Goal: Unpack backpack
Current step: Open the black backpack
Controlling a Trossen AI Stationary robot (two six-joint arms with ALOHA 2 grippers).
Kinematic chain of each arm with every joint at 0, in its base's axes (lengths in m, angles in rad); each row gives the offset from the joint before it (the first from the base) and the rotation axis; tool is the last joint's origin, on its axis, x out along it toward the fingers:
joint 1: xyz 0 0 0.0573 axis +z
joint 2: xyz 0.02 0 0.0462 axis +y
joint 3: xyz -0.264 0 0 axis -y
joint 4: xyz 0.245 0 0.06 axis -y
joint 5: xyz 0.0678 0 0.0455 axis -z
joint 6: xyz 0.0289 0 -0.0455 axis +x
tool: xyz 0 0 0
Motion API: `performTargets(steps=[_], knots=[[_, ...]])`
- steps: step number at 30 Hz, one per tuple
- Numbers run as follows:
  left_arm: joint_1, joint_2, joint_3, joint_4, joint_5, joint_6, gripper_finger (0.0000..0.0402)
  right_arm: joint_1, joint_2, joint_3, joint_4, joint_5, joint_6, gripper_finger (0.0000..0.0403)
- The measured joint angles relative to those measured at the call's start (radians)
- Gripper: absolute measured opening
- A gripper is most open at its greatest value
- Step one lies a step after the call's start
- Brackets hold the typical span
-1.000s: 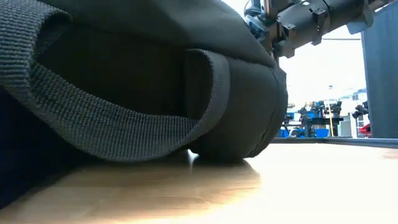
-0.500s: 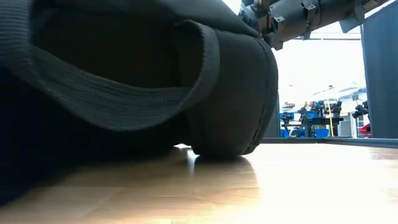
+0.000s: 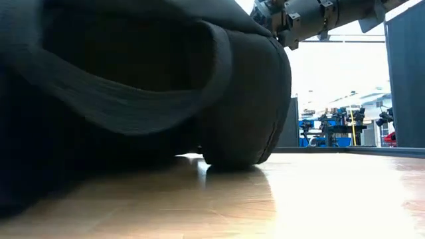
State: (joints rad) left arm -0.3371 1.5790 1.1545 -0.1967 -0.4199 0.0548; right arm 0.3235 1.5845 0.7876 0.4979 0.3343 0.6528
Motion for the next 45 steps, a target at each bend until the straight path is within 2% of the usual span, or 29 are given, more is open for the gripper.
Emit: performTargets(steps=[4,7,15,21,23,25,28,30,39,45], knots=[[-0.012,-0.008,0.000,-0.020,-0.154,0.057,0.0200,0.004,0.000,0.001,-0.002,-0.021,-0.011,0.0000],[-0.013,-0.008,0.000,-0.034,-0.191,0.075,0.0200,0.005,0.000,0.001,-0.003,-0.019,-0.019,0.0000],[0.034,0.015,0.000,-0.060,-0.035,0.076,0.0200,0.005,0.000,0.000,0.002,-0.013,-0.046,0.0000],[0.055,0.041,0.000,-0.033,0.129,0.175,0.0198,0.004,0.000,0.000,0.015,-0.014,-0.054,0.0000],[0.057,0.049,0.000,-0.031,0.147,0.195,0.0184,0.005,0.000,0.000,0.016,-0.019,-0.055,0.0000],[0.057,0.050,0.000,-0.038,0.148,0.202,0.0150,0.004,0.000,0.000,0.015,-0.024,-0.055,0.0000],[0.058,0.050,0.000,-0.045,0.148,0.203,0.0053,0.004,0.000,0.000,0.011,-0.032,-0.048,0.0000],[0.057,0.049,0.000,-0.054,0.149,0.204,0.0016,0.004,0.000,0.000,0.004,-0.051,-0.037,0.0000],[0.054,0.021,0.000,-0.116,0.127,0.228,0.0001,0.030,0.000,-0.001,-0.077,-0.134,0.014,0.0013],[0.051,-0.023,0.000,-0.130,0.123,0.229,0.0000,0.035,0.000,-0.001,-0.109,-0.145,0.028,0.0073]])
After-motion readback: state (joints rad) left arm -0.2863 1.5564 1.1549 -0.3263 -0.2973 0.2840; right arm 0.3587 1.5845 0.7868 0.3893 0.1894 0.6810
